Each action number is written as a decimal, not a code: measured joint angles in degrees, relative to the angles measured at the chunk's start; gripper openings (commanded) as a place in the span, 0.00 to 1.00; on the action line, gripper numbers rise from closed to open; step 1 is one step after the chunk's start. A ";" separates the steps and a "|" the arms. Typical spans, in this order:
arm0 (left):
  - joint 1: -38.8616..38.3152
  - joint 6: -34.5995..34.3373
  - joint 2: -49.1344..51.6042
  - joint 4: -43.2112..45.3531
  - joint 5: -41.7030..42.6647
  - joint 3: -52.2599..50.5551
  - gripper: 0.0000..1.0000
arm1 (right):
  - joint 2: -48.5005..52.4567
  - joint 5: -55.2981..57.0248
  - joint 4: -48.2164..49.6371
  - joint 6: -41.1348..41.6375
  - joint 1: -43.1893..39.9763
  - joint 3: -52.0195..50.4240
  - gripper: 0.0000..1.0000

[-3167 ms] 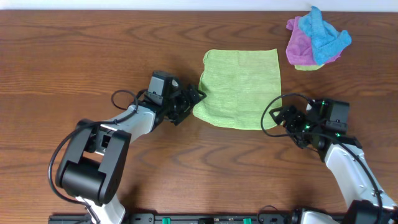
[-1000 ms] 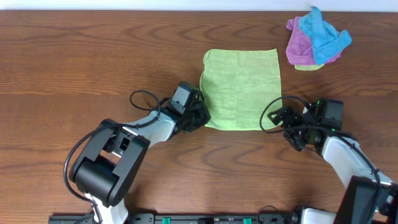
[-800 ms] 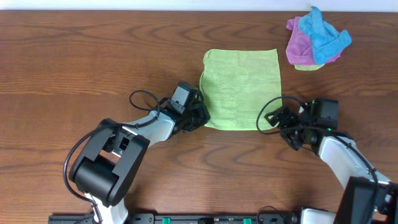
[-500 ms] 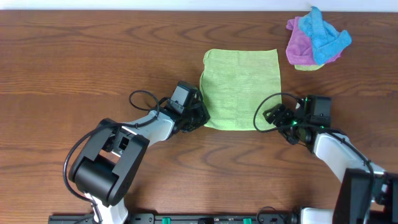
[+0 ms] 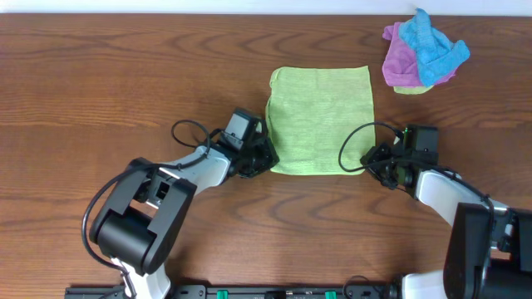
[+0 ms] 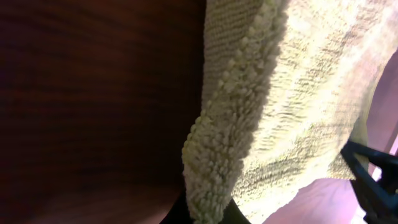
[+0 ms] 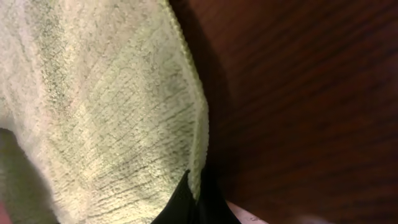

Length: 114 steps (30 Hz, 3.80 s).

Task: Fold the cloth

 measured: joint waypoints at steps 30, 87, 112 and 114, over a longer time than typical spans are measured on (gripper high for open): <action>6.71 12.92 -3.87 -31.93 4.11 1.40 0.06 | -7.54 -0.44 -21.14 -1.46 11.47 -0.96 0.01; 10.56 6.21 -14.73 -14.69 -8.52 1.70 0.06 | -8.81 7.89 -2.45 0.83 16.57 6.58 0.01; 11.17 6.25 -1.38 -4.76 -14.08 11.65 0.06 | 5.27 13.07 2.23 -0.59 16.61 18.51 0.01; 11.17 6.25 -1.38 -4.31 -14.71 11.67 0.06 | 6.12 13.07 2.78 -0.59 16.63 18.51 0.01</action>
